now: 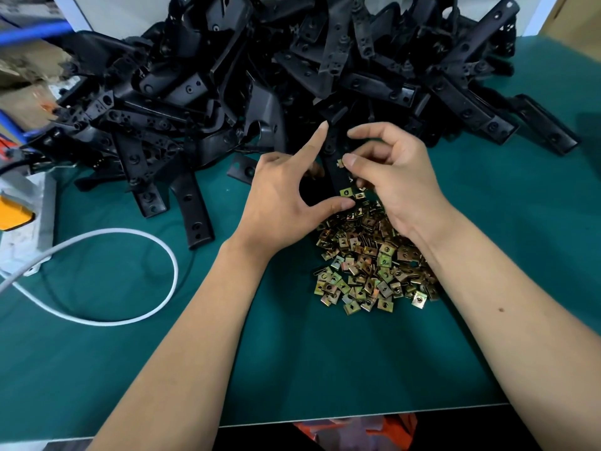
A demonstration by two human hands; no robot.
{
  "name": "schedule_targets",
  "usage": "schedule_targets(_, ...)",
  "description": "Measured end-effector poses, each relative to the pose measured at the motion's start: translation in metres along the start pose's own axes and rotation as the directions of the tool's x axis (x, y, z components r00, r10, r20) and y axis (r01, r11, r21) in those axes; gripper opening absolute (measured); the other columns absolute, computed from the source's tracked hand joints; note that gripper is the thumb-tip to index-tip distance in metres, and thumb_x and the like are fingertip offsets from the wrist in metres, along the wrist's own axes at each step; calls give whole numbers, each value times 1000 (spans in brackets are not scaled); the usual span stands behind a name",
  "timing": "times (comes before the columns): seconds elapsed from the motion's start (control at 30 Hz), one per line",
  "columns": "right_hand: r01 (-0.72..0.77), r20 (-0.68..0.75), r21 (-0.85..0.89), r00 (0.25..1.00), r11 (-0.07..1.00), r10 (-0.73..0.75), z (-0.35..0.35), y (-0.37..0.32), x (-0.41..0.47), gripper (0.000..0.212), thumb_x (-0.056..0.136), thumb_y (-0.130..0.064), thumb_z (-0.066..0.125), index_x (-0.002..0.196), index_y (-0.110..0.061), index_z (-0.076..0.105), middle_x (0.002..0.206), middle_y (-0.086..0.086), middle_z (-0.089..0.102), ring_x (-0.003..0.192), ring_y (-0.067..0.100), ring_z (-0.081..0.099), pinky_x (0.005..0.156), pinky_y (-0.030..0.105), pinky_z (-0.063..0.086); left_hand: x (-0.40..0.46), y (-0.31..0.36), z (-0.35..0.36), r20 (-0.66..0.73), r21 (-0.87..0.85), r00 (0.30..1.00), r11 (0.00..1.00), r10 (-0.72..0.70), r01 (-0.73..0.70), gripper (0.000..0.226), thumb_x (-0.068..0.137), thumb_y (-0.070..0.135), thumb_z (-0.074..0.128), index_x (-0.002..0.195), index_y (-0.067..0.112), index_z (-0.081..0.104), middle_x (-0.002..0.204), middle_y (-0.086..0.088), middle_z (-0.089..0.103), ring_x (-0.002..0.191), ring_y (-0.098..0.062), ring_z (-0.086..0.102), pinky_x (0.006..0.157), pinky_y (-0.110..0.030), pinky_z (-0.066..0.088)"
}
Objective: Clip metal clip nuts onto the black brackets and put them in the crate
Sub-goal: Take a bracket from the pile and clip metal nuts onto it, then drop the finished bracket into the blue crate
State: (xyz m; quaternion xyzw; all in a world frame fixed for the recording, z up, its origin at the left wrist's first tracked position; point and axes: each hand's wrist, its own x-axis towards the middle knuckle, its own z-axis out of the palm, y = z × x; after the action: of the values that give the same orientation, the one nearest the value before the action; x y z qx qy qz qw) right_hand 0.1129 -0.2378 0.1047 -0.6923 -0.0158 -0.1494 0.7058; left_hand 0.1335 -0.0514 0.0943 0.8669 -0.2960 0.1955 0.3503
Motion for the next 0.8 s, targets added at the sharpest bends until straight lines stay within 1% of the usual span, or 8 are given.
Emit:
schedule_targets(0.17, 3, 33, 11, 999, 1000, -4, 4, -2, -2, 28, 87, -4, 75, 111, -17, 67, 71, -2, 64, 67, 8, 55, 58, 19, 45, 2, 2, 0, 34, 28, 999, 999, 24, -25, 104, 74, 67, 75, 159, 20, 37, 90, 4, 67, 95, -9, 53, 103, -24, 32)
schedule_targets(0.3, 14, 50, 0, 999, 1000, -14, 3, -2, -2, 27, 88, -3, 74, 111, -15, 66, 70, -4, 63, 68, 10, 53, 58, 19, 44, 3, 4, 0, 22, 24, 1000, 999, 20, -21, 106, 72, 69, 72, 159, 20, 37, 90, 2, 67, 90, 4, 36, 99, -23, 30)
schedule_targets(0.37, 21, 68, -11, 997, 1000, -20, 2, -3, -1, 27, 89, -2, 73, 112, -14, 65, 70, -3, 62, 69, 14, 51, 58, 21, 43, 4, 6, -1, 19, 24, 1000, 999, 25, -26, 107, 71, 70, 70, 159, 19, 37, 89, 1, 66, 87, 6, 30, 97, -23, 29)
schedule_targets(0.5, 35, 124, -46, 992, 998, -29, -3, -5, 1, 29, 89, 0, 72, 112, -15, 64, 72, 0, 61, 66, 12, 51, 58, 19, 42, 5, 6, -2, 57, 8, 998, 1000, 29, -29, 106, 72, 60, 81, 159, 17, 37, 84, 4, 60, 82, 6, 31, 99, -22, 29)
schedule_targets(0.6, 27, 168, -50, 986, 998, -18, -6, -6, 3, 31, 89, 4, 71, 113, -14, 63, 72, -1, 59, 65, 8, 50, 58, 18, 42, 5, 7, -4, 81, 7, 996, 999, 31, -32, 106, 71, 58, 83, 159, 20, 36, 84, 7, 55, 93, 21, 35, 100, -14, 25)
schedule_targets(0.63, 21, 178, -47, 984, 999, -12, -8, -7, 3, 32, 89, 5, 71, 113, -13, 62, 72, -2, 59, 66, 8, 50, 58, 18, 42, 6, 8, -5, 97, 14, 995, 999, 37, -39, 106, 72, 59, 82, 159, 21, 35, 87, 3, 59, 91, 16, 36, 102, -13, 23)
schedule_targets(0.7, 3, 189, -44, 982, 999, 5, -10, -9, 4, 32, 89, 7, 70, 113, -13, 61, 71, -5, 60, 65, 7, 51, 58, 18, 42, 7, 10, -7, 124, 31, 991, 999, 40, -44, 107, 71, 63, 80, 159, 23, 34, 92, -1, 64, 87, 3, 35, 104, -17, 23)
schedule_targets(0.8, -23, 160, -74, 986, 997, 35, -9, -11, 1, 30, 91, 6, 69, 113, -13, 63, 74, -4, 63, 67, 6, 55, 60, 19, 43, 8, 14, -8, 113, 62, 993, 997, 28, -35, 107, 69, 63, 78, 159, 22, 36, 92, 4, 61, 90, 4, 28, 102, -28, 28)
